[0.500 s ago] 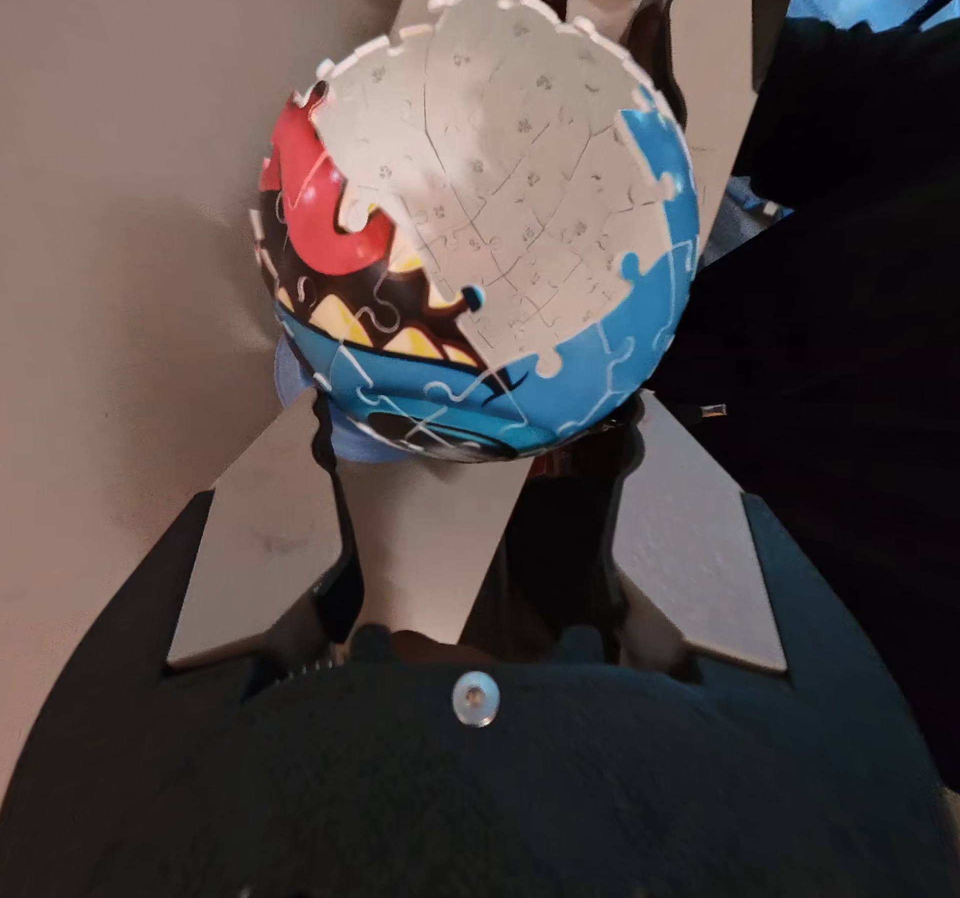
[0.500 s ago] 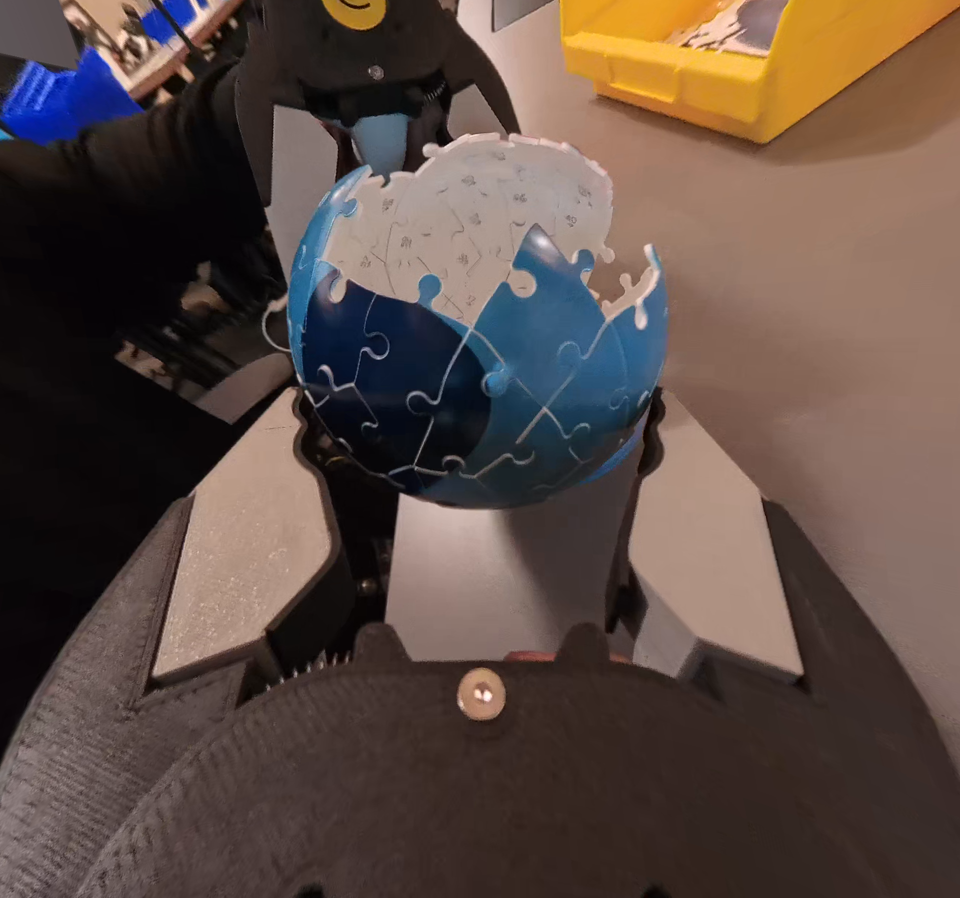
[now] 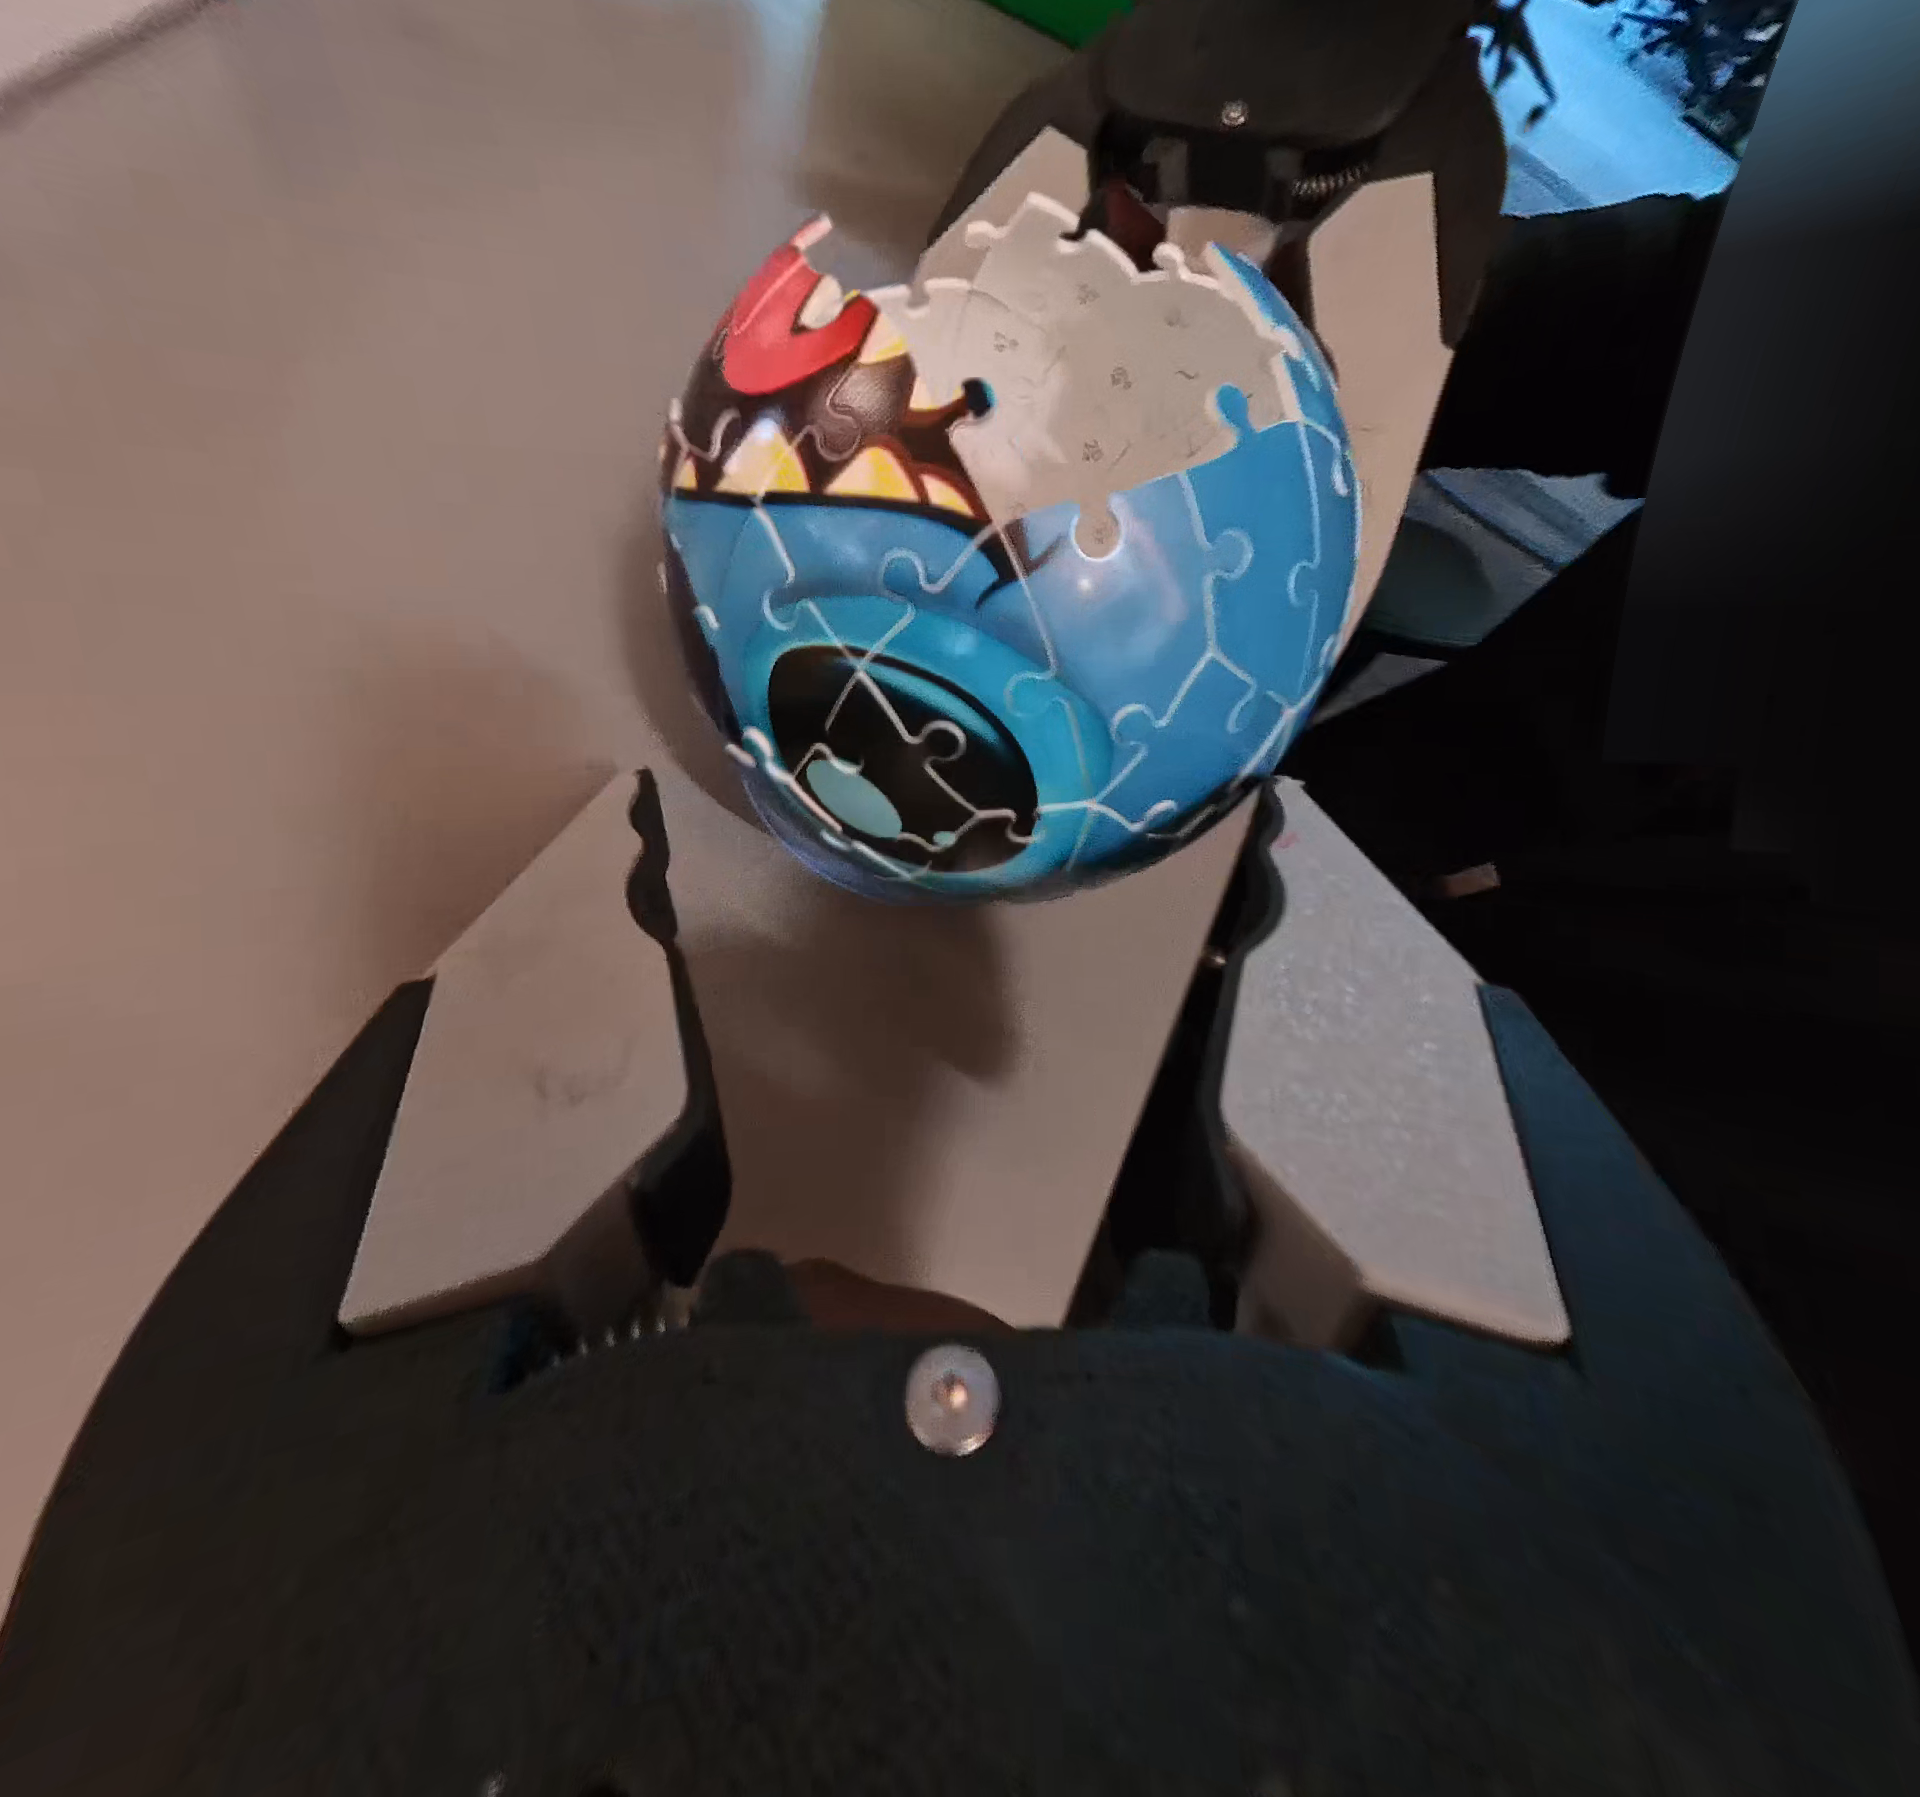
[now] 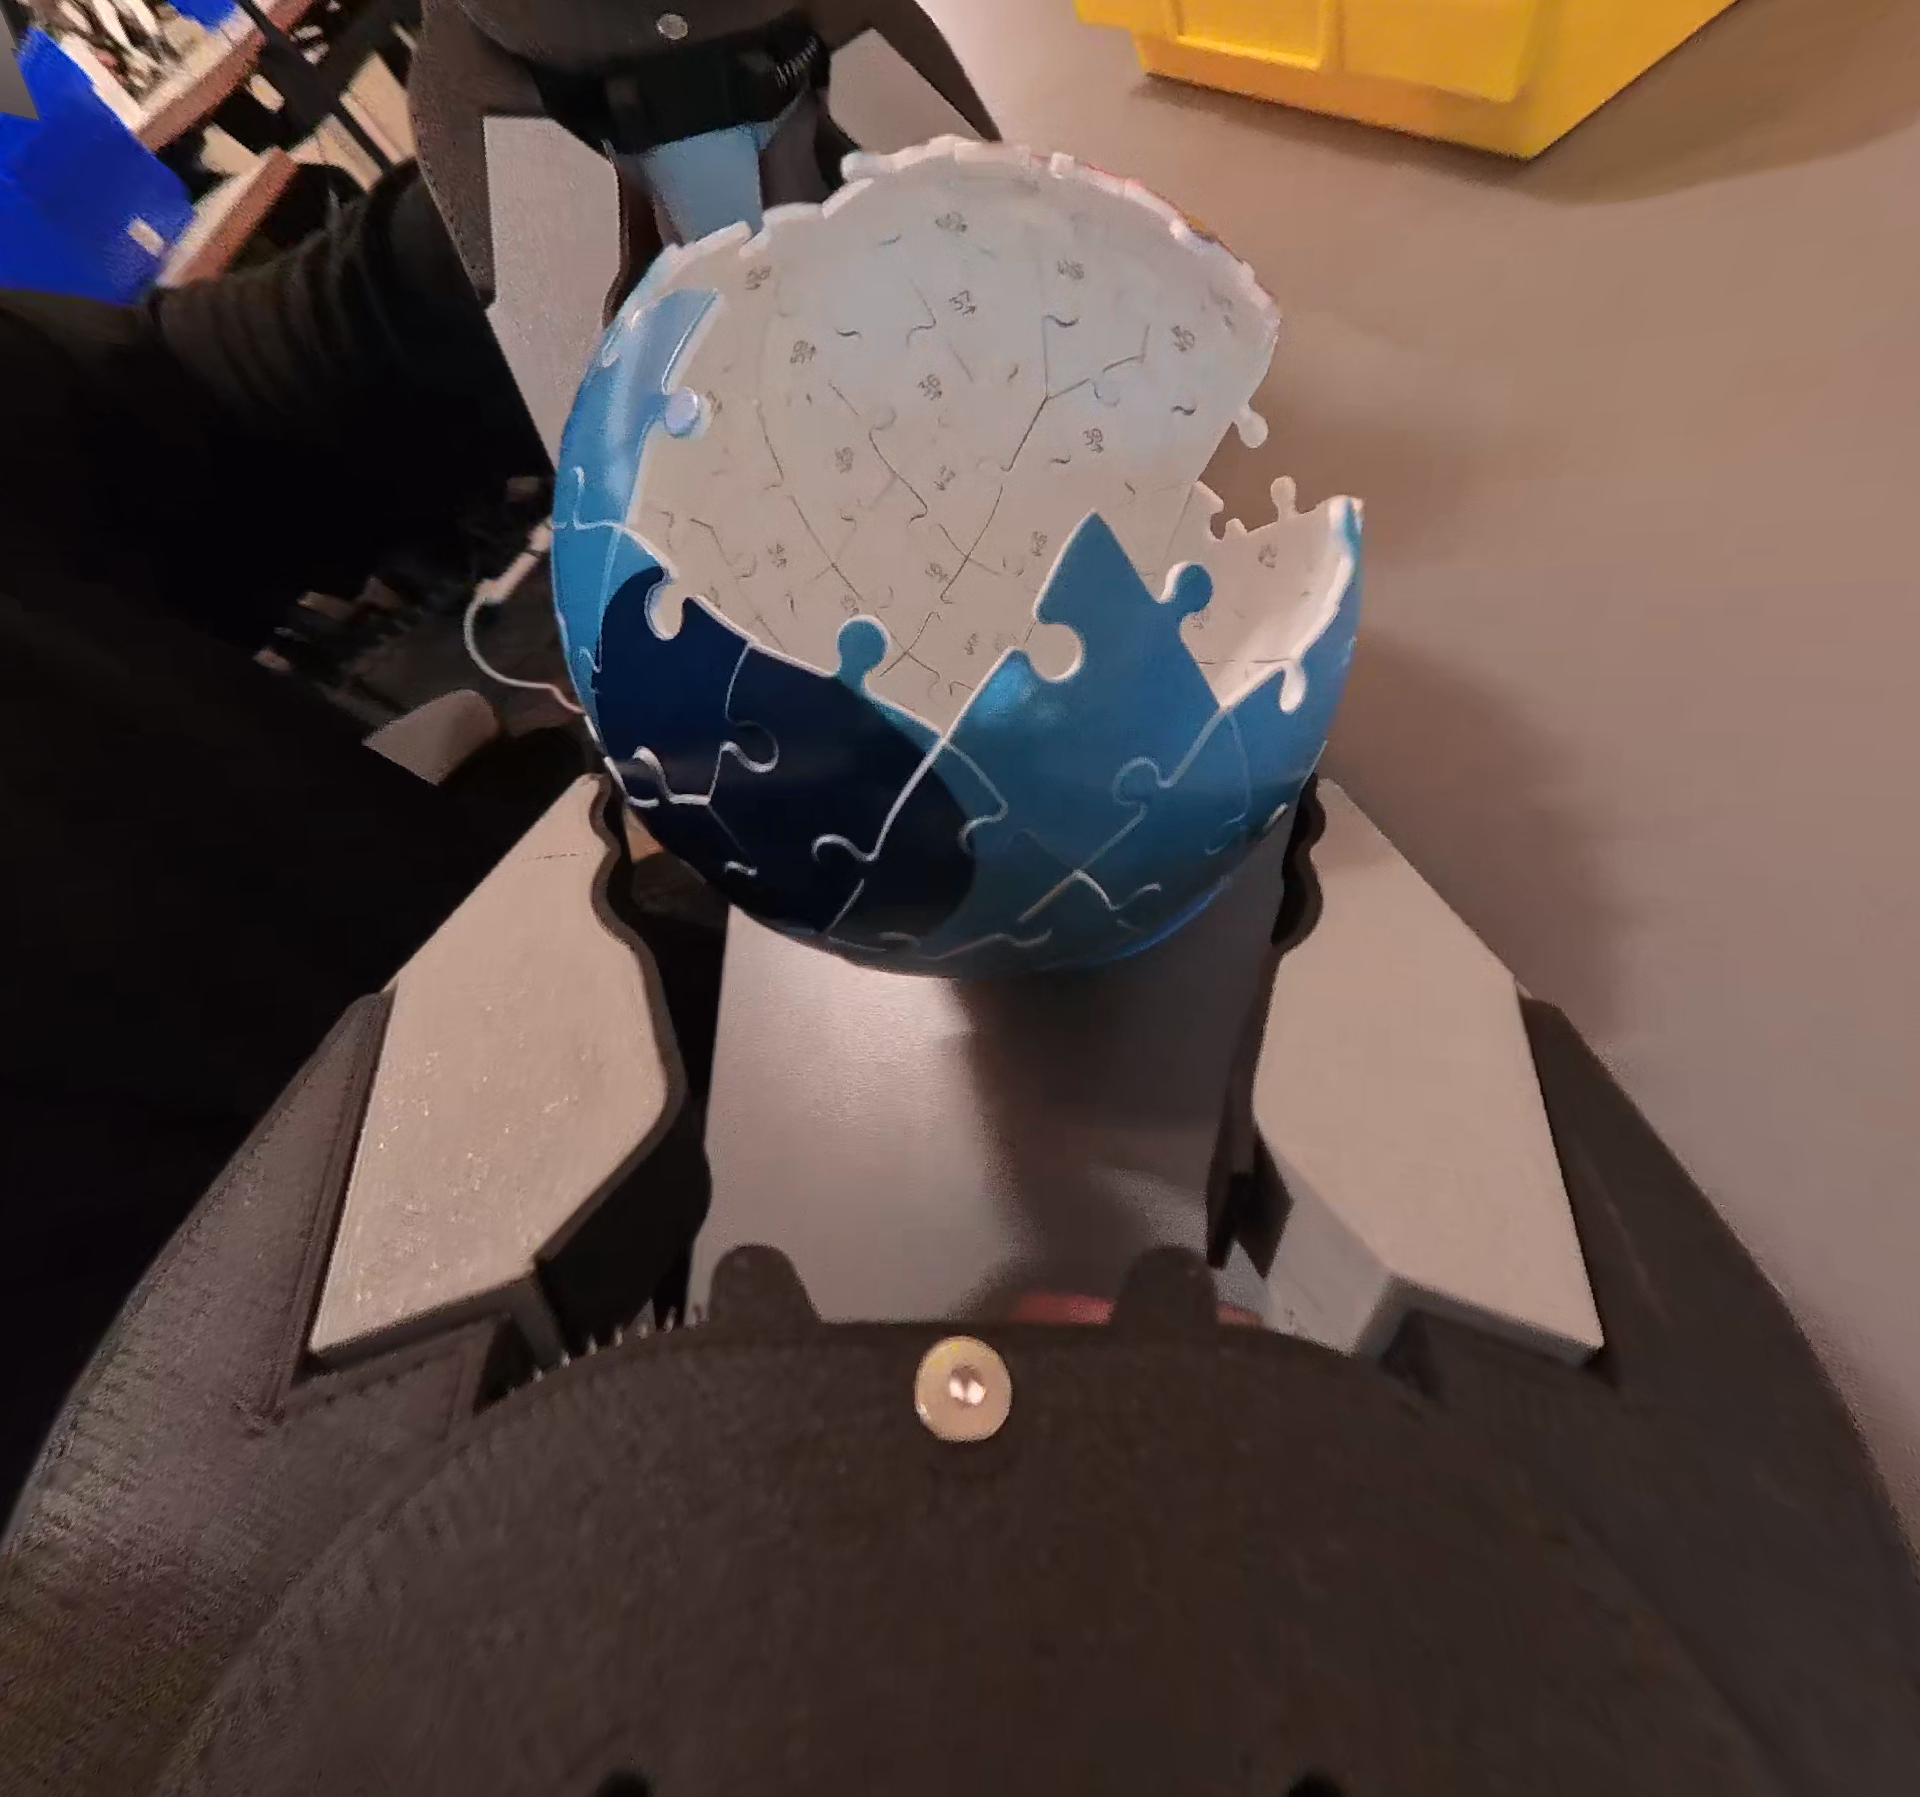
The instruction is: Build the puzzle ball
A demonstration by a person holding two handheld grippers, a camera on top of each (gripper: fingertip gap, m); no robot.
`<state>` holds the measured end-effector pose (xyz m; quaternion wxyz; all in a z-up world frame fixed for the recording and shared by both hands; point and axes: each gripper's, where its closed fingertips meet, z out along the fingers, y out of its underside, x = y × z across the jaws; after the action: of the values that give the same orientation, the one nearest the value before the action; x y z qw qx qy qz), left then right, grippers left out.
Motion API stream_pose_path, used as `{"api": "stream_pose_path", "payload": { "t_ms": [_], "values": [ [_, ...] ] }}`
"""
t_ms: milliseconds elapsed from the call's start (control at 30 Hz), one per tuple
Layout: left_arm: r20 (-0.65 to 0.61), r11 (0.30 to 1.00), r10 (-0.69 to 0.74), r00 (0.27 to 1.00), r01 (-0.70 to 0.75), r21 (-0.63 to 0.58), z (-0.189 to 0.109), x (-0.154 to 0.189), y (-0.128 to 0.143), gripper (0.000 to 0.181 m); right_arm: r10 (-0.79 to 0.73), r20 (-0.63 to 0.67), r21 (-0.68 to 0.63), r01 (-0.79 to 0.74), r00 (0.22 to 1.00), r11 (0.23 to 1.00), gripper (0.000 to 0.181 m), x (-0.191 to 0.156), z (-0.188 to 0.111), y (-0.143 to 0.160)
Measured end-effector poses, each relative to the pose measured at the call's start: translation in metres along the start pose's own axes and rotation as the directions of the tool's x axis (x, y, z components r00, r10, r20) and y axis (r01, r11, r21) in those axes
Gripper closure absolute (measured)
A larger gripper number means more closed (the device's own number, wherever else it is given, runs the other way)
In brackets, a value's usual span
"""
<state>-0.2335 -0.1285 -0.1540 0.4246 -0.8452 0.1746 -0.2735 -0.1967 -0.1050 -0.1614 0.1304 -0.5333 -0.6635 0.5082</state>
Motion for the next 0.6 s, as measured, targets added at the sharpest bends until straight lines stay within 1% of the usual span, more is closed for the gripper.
{"api": "stream_pose_path", "payload": {
  "t_ms": [100,200,300,400,467,533,567,600],
  "values": [
    [0.082,0.984,0.159,0.984,-0.165,0.073,-0.001,0.0,-0.006,0.072,-0.084,-0.042,0.017,0.084,0.996,0.996,0.056,0.001,-0.003,-0.003],
    [0.182,0.94,0.317,0.931,-0.334,0.071,0.001,-0.003,-0.006,0.07,-0.199,-0.115,0.057,0.206,0.973,0.977,0.055,0.005,-0.012,-0.011],
    [0.239,0.885,0.438,0.867,-0.463,0.056,0.005,-0.002,-0.001,0.07,-0.341,-0.195,0.062,0.359,0.92,0.931,0.05,0.006,-0.016,-0.014],
    [0.265,0.852,0.494,0.828,-0.522,0.042,0.01,-0.002,0.001,0.068,-0.476,-0.241,0.001,0.49,0.846,0.872,0.048,0.006,-0.015,-0.009],
    [0.286,0.828,0.52,0.805,-0.557,0.064,0.009,-0.002,-0.005,0.073,-0.554,-0.266,-0.038,0.565,0.789,0.824,0.048,0.007,-0.013,-0.007],
    [0.271,0.828,0.531,0.803,-0.559,0.034,0.012,-0.005,-0.002,0.073,-0.61,-0.29,-0.08,0.616,0.738,0.784,0.054,0.011,-0.008,-0.005],
    [0.273,0.823,0.543,0.794,-0.568,0.016,0.014,-0.007,-0.001,0.073,-0.624,-0.293,-0.092,0.628,0.725,0.773,0.056,0.013,-0.004,-0.004],
    [0.274,0.817,0.555,0.785,-0.576,-0.005,0.015,-0.009,0.001,0.073,-0.628,-0.299,-0.099,0.631,0.718,0.769,0.054,0.015,-0.001,-0.004]
  ]
}}
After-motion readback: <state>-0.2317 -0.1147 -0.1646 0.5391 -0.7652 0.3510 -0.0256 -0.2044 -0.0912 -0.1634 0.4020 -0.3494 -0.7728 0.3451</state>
